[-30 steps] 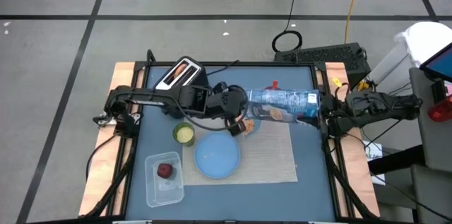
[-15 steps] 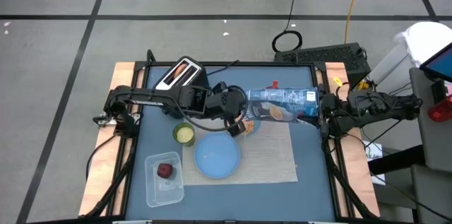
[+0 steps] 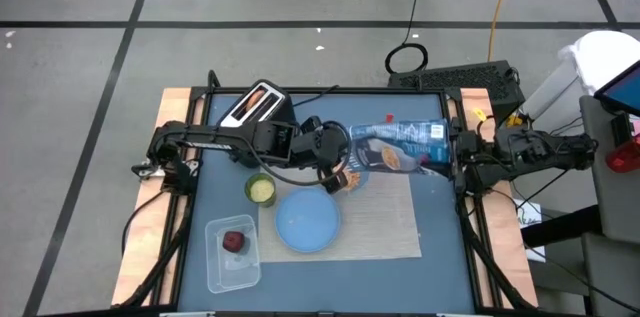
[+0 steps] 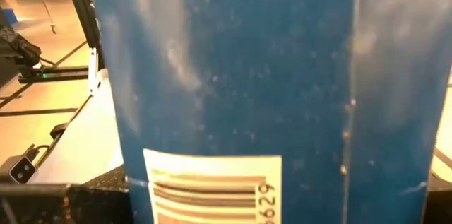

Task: Arrange a breakfast setting
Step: Pour the cereal into the light blue bowl

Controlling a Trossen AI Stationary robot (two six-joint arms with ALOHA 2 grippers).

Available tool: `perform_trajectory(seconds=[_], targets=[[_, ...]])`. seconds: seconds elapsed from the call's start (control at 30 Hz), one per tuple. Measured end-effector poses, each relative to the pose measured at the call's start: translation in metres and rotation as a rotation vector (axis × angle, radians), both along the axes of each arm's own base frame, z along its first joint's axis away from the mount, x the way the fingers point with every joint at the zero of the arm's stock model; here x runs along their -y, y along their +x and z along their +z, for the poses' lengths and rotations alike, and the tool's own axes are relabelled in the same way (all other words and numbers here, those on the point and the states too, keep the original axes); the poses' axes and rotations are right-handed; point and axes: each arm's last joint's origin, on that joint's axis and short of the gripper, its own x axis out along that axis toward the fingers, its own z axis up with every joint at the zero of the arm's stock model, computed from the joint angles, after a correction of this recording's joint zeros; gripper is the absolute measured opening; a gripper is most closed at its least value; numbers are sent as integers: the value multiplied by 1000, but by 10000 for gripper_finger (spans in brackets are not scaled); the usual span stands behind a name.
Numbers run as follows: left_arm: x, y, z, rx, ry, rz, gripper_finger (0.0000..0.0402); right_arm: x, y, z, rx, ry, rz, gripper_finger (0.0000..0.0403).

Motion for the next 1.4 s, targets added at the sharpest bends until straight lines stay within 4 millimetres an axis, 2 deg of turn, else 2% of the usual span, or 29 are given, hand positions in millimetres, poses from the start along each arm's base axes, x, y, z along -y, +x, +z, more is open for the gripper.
perform_trajectory(seconds=[0.63, 0.87, 1.07, 1.27, 1.4], targets=[[0, 1, 0, 2, -1, -2, 5, 0, 0, 2, 23, -6, -19, 276], [1, 1, -2, -8, -2, -10, 6, 0, -1, -4, -47, -11, 1, 276], [-1, 2, -2, -1, 4, 0, 6, 2, 0, -2, -19, -28, -79, 276], [1, 1, -2, -9, 0, -11, 6, -1, 0, -2, -20, 5, 29, 276], [1, 1, -2, -4, 0, -9, 6, 2, 0, -2, -17, -16, -55, 276]])
